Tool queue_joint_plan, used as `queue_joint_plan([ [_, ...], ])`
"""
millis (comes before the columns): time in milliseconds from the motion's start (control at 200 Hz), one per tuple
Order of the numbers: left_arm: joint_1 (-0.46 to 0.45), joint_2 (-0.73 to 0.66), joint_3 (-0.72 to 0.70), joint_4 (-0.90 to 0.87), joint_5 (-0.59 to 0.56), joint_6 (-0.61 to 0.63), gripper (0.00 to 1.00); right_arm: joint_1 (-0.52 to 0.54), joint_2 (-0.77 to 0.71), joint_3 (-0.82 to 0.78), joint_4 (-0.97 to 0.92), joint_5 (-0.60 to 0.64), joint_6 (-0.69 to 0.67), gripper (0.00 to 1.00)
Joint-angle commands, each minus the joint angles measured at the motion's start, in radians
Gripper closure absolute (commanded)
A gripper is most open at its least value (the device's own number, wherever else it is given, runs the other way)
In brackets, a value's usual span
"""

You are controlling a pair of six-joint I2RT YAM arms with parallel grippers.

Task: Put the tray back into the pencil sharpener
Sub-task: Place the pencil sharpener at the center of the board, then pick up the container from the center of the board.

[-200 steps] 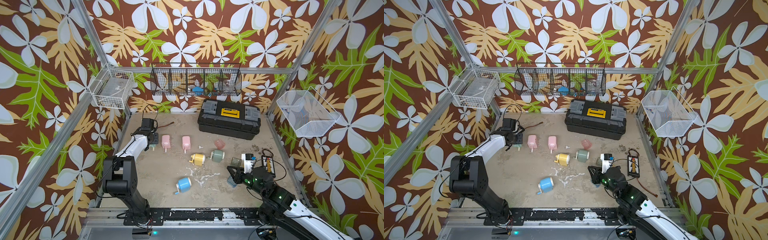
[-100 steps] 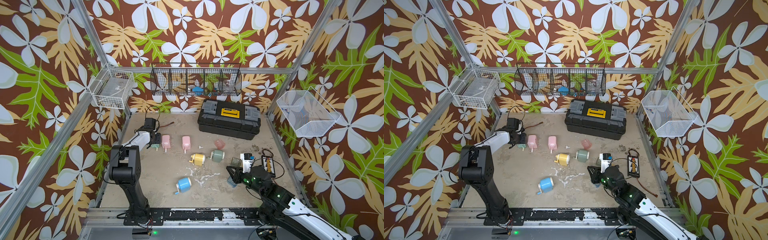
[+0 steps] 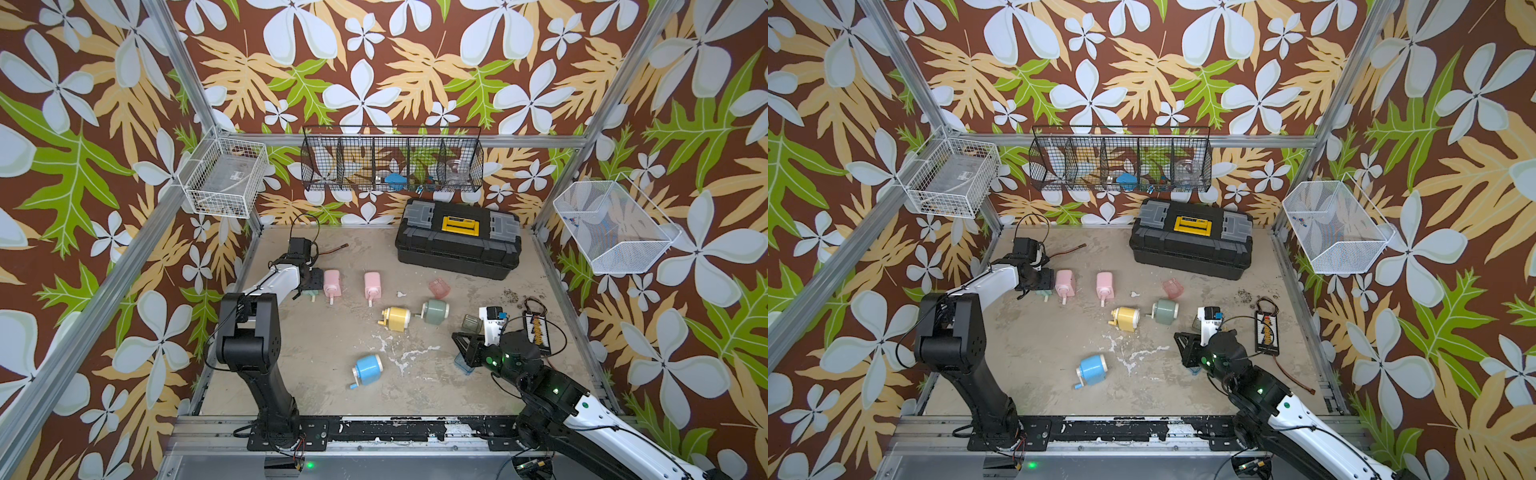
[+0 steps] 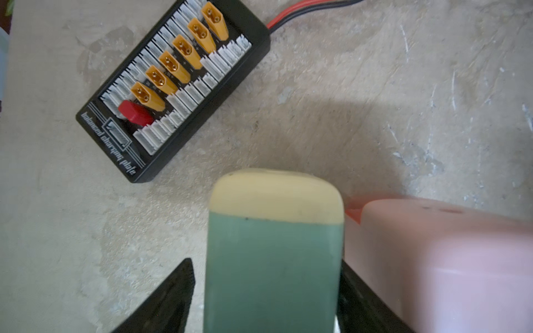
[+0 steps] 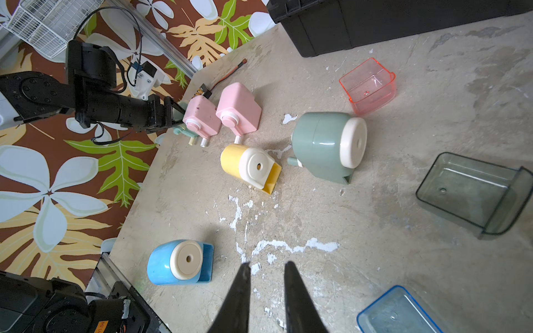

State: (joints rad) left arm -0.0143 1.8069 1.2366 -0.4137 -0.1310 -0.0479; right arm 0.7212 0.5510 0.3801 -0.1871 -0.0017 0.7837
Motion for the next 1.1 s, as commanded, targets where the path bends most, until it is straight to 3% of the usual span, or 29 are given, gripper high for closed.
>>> queue_joint_plan([
  [0,0.002,-0.027,-0.007,0.002,-0.023,-0.001,0.22,0.001,-0.002,0.015,0.012,-0.003,-0.013,0.77],
  [215,0.004,-0.148,-0.035,0.01,-0.065,-0.009,0.19,0.0,0.01,0.015,0.014,-0.014,-0.021,0.76],
  [400,0.005,-0.362,-0.124,0.061,-0.098,-0.03,0.21,0.001,0.053,0.033,-0.002,-0.031,-0.045,0.74],
  [686,-0.016,-0.675,-0.241,0.149,0.181,-0.081,0.26,0.006,0.225,0.11,-0.058,-0.052,-0.108,0.73],
  [876,-0.047,-0.723,-0.258,0.165,0.344,-0.137,0.3,0.006,0.296,0.185,-0.152,0.069,-0.132,0.73],
  [1091,-0.085,-0.768,-0.328,0.297,0.447,-0.204,0.31,-0.034,0.352,0.303,-0.223,0.201,-0.167,0.73],
])
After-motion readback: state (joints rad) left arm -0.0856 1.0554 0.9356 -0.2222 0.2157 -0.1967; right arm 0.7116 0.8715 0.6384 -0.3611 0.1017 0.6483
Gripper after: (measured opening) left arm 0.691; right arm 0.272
